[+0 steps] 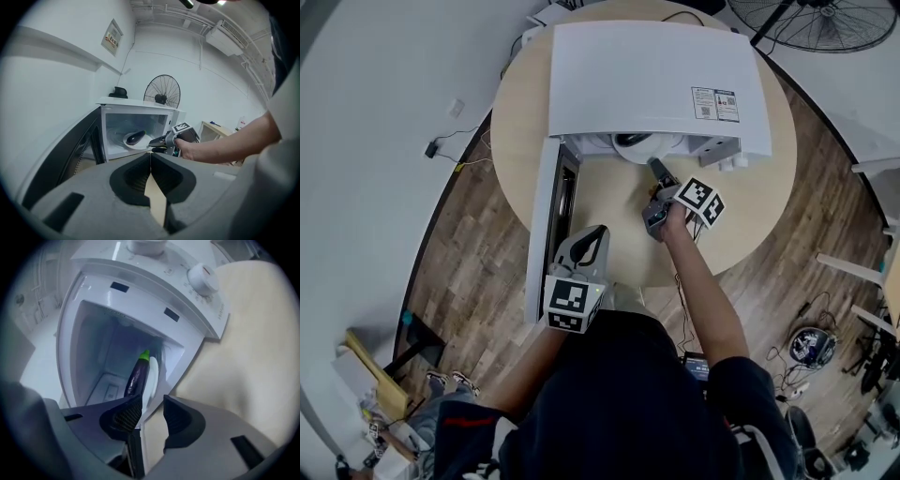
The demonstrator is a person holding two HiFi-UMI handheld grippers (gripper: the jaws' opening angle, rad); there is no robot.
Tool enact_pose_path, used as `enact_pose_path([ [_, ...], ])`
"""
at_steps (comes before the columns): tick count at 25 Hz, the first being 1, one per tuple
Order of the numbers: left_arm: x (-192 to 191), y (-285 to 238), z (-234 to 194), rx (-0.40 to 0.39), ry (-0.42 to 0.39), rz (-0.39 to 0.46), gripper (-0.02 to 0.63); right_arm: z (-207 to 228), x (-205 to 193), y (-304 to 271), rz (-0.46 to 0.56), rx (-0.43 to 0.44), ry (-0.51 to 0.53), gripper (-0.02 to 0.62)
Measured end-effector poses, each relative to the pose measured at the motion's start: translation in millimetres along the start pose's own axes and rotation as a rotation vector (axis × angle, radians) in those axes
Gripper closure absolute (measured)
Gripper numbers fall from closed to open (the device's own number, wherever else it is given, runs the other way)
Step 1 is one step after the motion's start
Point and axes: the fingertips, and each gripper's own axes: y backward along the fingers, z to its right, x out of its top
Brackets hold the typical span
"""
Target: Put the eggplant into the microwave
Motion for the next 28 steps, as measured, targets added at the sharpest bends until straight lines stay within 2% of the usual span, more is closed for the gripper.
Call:
enact_pose_path([
  [3,0.7,-2.4,-0.6,0.004,0.001,0.002,0.589,-1.7,-3.2,6.2,-0.038,-0.051,0.199,0.494],
  [8,-0.8,-4.9,-1.4,0.006,-0.002,-0.004,0.589,-9.3,-10.0,9.9,-0.078,-0.152,0.631,0.563],
  [10,-0.4,-5.8,-2.2,0.006,0.002,-0.004,0.589,-14.8,-12.3,8.1,-0.084,-0.165,0.739,0.574],
  [18,-1.2,-6.6,-3.2,-0.003,0.016,-0.007,0.588,-22.2,-21.1,-0.6,-0.103,-0.202,0.912,0.583],
  [28,-4.8,-7.4,-2.4,-0.018,0.017,-0.011,0.588,-18.8,-15.0,-13.2,-0.095,-0.222,0.933,0.583],
])
